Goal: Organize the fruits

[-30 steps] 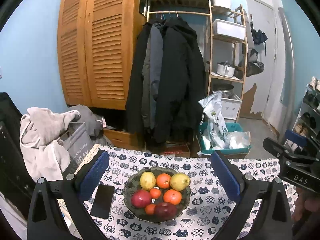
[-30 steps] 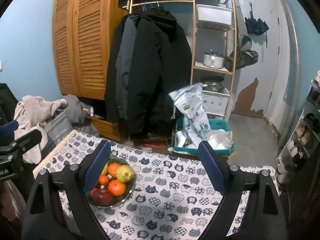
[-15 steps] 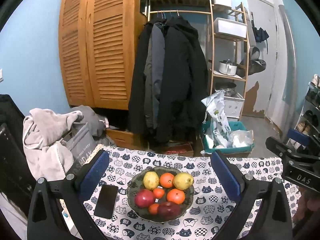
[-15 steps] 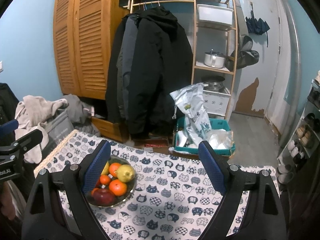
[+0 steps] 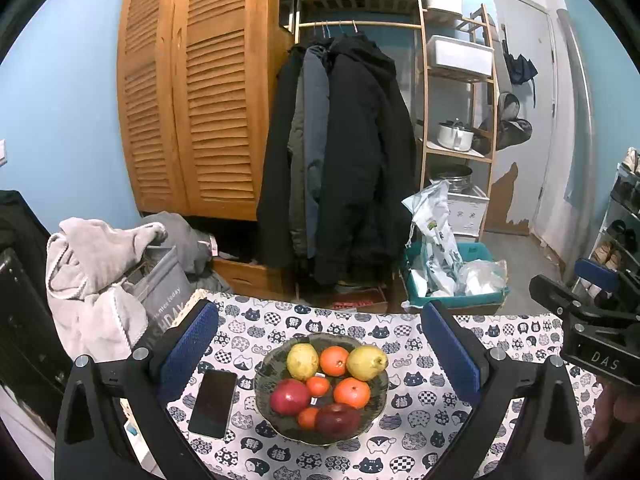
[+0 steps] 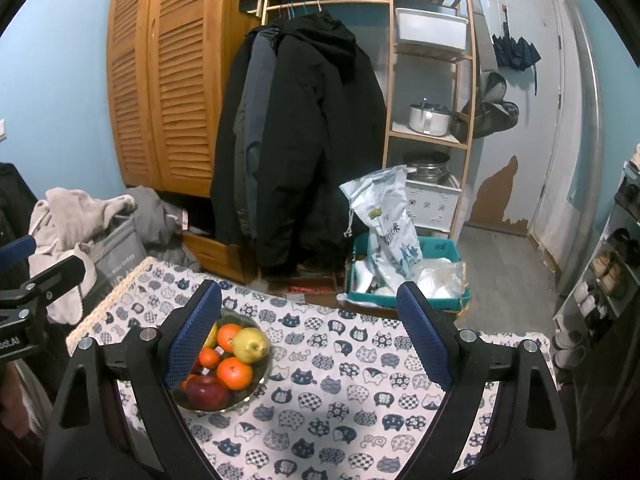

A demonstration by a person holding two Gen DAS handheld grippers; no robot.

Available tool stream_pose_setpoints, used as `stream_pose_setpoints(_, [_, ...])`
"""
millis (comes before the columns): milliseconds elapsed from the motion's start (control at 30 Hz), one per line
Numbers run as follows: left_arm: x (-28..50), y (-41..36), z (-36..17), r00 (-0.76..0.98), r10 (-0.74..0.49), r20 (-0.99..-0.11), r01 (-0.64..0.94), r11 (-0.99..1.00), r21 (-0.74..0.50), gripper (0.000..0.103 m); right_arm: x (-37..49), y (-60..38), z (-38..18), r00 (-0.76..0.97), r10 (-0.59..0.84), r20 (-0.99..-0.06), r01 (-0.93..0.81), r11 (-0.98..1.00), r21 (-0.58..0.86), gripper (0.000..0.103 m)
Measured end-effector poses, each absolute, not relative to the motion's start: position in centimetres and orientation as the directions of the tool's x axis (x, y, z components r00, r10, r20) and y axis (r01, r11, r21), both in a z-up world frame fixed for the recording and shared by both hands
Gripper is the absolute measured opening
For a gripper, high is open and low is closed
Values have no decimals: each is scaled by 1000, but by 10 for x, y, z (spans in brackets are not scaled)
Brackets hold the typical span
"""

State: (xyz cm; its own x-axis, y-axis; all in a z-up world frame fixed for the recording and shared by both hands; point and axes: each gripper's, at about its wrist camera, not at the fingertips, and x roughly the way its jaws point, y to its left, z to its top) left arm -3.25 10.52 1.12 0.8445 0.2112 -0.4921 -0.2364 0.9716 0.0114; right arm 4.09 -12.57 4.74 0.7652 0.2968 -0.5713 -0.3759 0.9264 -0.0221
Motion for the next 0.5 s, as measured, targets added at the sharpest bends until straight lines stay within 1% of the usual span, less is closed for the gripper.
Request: stream_pose_setpoints(500, [-30,104,10,823,229,-519,-265,964,5,102,40,-125,48,765,298,-571,-377,926,-22,88])
